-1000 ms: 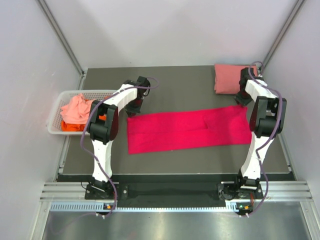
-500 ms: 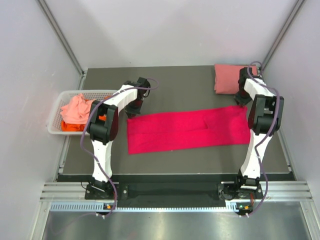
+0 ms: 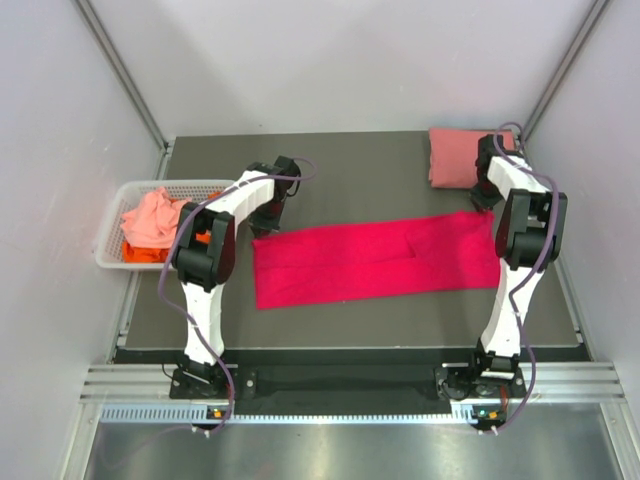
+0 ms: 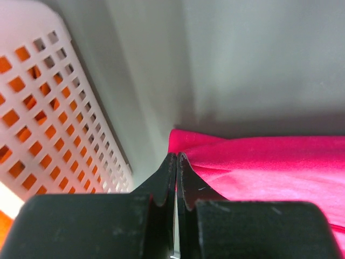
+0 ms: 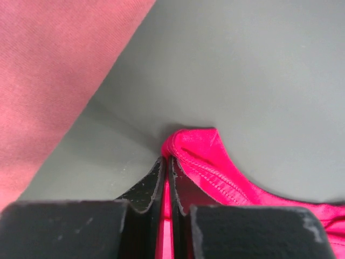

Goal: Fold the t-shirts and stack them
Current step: Fold the tshirt

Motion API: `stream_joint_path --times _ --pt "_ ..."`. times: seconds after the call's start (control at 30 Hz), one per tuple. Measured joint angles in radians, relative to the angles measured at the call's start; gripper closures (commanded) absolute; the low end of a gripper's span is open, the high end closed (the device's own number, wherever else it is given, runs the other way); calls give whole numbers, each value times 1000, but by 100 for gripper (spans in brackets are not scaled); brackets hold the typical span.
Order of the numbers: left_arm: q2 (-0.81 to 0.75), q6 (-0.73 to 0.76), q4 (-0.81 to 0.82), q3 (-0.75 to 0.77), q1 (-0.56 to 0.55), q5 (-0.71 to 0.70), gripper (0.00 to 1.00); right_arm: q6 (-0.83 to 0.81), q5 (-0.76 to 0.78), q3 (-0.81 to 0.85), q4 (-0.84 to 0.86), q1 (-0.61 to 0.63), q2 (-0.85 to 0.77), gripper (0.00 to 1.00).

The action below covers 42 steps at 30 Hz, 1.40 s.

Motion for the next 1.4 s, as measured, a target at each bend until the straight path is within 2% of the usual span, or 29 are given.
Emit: stream_joint_path --times 0.33,0.63,0.87,1.0,1.1,1.4 --pt "-26 -68 -109 0 -3 -52 100 -35 -40 -42 108 39 -22 100" --pt "-102 -117 -251 24 -3 -101 100 -22 -101 5 191 174 18 100" --pt "-160 -166 -288 27 -3 -119 100 11 -137 74 263 264 76 100" --pt "-216 -180 -290 -30 -3 -119 100 39 -172 83 332 307 95 100" --pt "-248 -191 -301 -91 -3 -117 100 61 -211 127 382 337 137 100" --pt "-267 -211 -307 -143 -18 -148 100 138 -320 308 571 411 304 100"
